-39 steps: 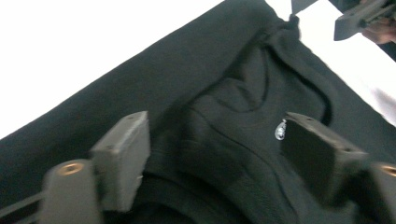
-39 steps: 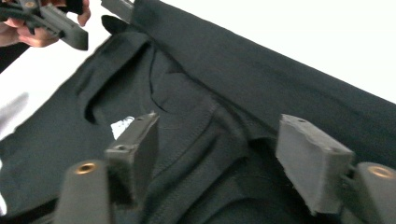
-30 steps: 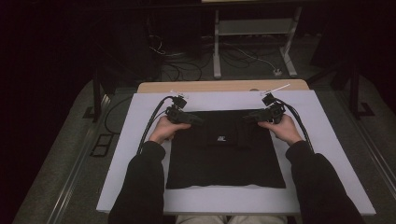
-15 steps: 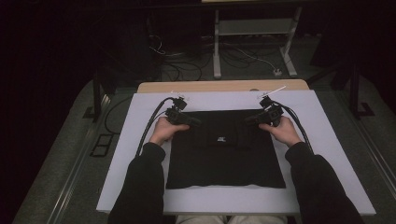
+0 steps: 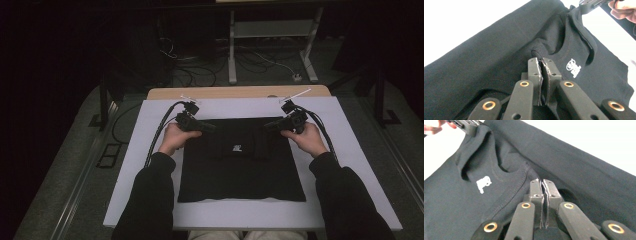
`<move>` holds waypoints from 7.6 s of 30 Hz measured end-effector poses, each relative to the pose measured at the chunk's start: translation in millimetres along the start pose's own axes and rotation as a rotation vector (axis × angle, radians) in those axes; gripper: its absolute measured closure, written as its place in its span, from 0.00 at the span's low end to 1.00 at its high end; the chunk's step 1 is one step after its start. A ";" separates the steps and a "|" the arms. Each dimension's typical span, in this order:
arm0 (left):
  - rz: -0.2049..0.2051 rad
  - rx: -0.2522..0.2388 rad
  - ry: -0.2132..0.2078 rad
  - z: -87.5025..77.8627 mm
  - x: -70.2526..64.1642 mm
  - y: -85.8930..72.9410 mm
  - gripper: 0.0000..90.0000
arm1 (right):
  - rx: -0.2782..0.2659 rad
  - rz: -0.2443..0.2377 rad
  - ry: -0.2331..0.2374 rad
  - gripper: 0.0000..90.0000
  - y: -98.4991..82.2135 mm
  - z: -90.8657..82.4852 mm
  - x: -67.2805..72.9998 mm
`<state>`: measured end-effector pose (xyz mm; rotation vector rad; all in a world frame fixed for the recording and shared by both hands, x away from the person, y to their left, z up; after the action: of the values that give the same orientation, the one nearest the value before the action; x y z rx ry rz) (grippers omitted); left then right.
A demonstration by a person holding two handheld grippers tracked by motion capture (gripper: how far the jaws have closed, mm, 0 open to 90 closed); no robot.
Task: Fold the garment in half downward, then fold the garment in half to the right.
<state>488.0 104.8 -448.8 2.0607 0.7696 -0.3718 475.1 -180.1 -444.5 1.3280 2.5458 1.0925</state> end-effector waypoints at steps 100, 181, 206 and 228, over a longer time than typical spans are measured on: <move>0.106 0.046 -0.063 -23.7 -117.7 -117.4 0.94 | 0.040 -0.006 0.275 0.96 -118.0 -60.6 82.4; 0.135 0.001 0.045 -45.7 -129.6 -142.2 0.00 | -0.003 -0.061 0.116 0.00 -121.4 -74.0 98.3; 0.112 -0.111 0.189 -77.0 -116.0 -159.1 0.00 | -0.048 -0.158 0.066 0.00 -52.7 -48.6 101.2; 0.104 -0.129 0.271 -86.6 -102.2 -176.7 0.00 | -0.053 -0.208 0.037 0.00 7.2 -20.3 106.1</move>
<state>293.8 211.4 -458.9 2.0420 0.8195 0.0167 406.5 -110.2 -398.5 1.0121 2.5896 1.1441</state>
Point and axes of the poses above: each handheld gripper's, and its own axes: z roughly forward along the jaws, y roughly out of its top, x roughly to its left, the point moved 6 cm from there along z, roughly forward along the jaws, and after that the axes turned 8 degrees about -y, right-handed, at the moved point
